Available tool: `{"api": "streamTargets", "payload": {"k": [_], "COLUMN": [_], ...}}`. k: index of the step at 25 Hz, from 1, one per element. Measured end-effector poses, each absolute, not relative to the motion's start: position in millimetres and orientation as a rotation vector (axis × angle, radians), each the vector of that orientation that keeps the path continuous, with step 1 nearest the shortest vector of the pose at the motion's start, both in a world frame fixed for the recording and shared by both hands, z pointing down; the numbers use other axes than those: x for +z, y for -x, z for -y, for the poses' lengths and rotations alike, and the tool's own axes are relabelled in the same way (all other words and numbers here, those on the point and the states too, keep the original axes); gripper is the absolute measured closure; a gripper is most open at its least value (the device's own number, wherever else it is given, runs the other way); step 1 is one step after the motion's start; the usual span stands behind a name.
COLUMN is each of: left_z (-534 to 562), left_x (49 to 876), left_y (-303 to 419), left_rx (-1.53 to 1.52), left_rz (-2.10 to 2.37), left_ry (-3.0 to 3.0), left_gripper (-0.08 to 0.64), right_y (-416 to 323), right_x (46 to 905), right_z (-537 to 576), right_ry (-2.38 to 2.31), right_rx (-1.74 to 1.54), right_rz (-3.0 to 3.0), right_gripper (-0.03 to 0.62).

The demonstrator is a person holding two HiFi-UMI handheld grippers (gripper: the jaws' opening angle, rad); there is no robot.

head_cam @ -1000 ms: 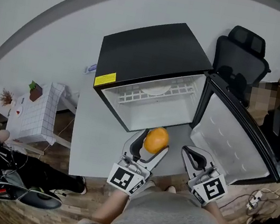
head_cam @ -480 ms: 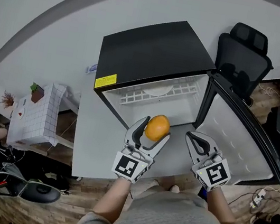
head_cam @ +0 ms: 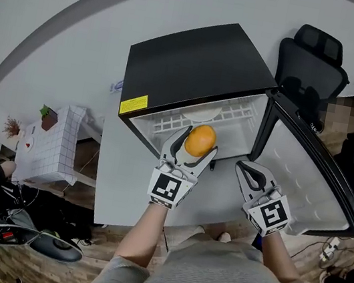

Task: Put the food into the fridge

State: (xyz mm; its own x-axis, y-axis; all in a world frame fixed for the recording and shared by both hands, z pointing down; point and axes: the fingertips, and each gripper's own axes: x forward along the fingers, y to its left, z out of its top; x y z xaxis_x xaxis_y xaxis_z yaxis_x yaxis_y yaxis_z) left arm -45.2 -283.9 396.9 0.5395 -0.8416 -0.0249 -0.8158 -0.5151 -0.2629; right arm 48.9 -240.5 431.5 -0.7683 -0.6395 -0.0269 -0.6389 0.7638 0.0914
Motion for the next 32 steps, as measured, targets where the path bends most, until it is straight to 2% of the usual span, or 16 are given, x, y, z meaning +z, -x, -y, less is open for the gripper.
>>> {"api": "streamTargets", "payload": {"k": [15,32], "left_z": [340,390], "left_x": [421,424], "left_y": [58,73], "left_rx": [-0.363,-0.397], "left_rz": [-1.411,-1.479], "left_ry": [2.516,2.436], "left_gripper": [0.215,0.215], "right_y": [-40,-30], "right_x": [435,450], "right_z": [250,252], "right_ry": [-1.062,-1.025], "right_rx": [-0.124,-0.092], "right_rz": [2.958,2.944], "right_gripper": [0.580,0.580]}}
